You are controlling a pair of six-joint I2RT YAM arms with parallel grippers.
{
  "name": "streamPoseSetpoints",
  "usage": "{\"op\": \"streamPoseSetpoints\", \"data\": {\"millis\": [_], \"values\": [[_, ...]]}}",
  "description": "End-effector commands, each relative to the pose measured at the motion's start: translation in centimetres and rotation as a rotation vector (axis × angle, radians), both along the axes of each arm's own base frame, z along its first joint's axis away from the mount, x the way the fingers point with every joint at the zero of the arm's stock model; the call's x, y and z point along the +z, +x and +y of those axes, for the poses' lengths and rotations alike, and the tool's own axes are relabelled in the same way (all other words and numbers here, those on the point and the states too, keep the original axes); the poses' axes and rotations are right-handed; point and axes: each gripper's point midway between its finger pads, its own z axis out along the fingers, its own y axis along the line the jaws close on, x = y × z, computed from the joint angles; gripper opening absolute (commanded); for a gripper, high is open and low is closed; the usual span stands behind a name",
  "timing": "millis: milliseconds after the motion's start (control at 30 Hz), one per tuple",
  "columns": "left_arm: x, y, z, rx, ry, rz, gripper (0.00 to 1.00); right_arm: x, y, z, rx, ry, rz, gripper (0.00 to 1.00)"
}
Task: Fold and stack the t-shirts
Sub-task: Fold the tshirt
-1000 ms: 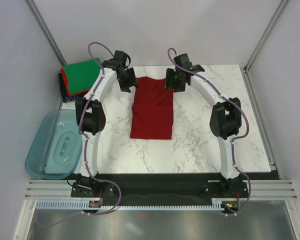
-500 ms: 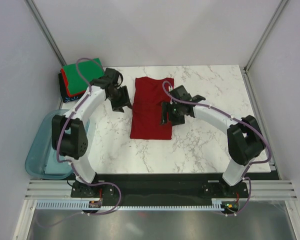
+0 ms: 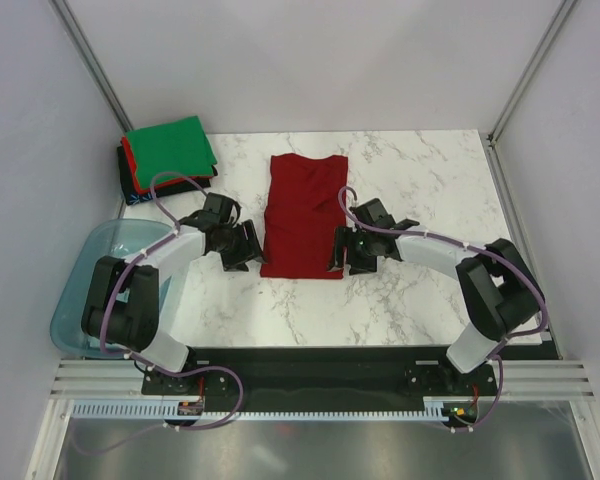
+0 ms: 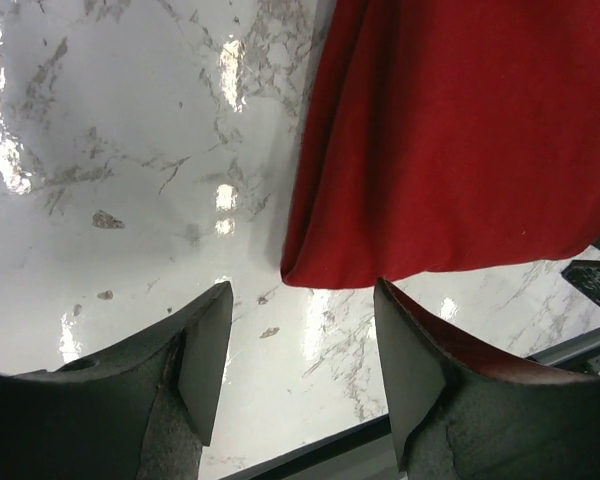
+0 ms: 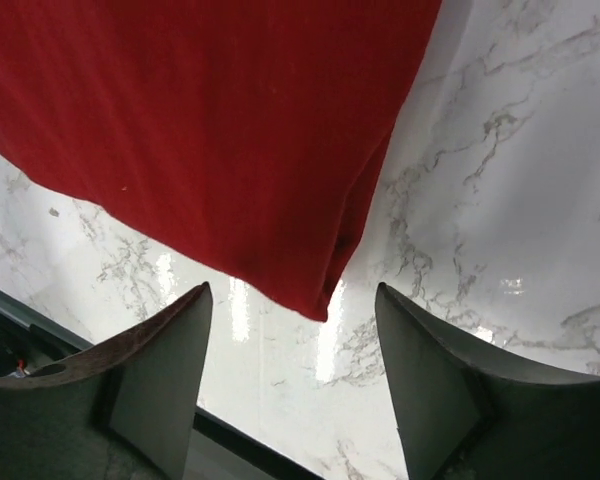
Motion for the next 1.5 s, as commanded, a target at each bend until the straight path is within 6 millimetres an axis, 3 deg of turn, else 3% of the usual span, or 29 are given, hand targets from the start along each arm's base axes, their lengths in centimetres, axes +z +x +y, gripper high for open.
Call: {"op": "streamPoseSetpoints", "data": {"millis": [0,267,433,633,933,967,1033,1167,1300,1467], "values": [[1.8,2.0,-1.5,0.018,-0.087,-0.118,0.66,-1.3,0.6,0.8,0.005,0.034,-0.013,0.71],[0.2,1.4,-1.4,0.043,-0.094,-0.108,0.65,-3.4,-0.5,0.0,0.005,0.003,0.019,0.36],[-1.3,0.4,-1.8,0.042,-0.095,-0.079,0.62,-4.2,-0.7,0.0,0.010,0.004,0.039,0.22],[-2.7,-0.1,-1.9,0.048,-0.094,-0.067,0.55,-4.7,-0.8,0.0,0.018,-0.003,0.044,0.13],[-3.0,0.2,-2.4,0.050,-0.102,-0.081,0.17,-5.2,-1.0,-0.2,0.023,-0.008,0.057,0.00],[-3.0,0.2,-2.4,0.050,-0.104,-0.080,0.08,-5.2,-1.1,-0.2,0.023,-0.005,0.059,0.00],[-2.6,0.2,-2.6,0.048,-0.113,-0.085,0.02,-4.9,-1.2,-0.2,0.024,-0.001,0.060,0.00],[-1.5,-1.2,-2.7,0.037,-0.116,-0.086,0.02,-3.4,-2.5,-0.8,0.022,0.006,0.059,0.00],[-0.1,-4.7,-3.1,0.020,-0.111,-0.044,0.02,-0.8,-4.3,-1.2,0.018,0.038,0.044,0.00],[3.3,-9.0,-3.8,-0.030,-0.143,-0.051,0.02,2.6,-7.8,-2.4,0.026,0.011,0.033,0.00]]}}
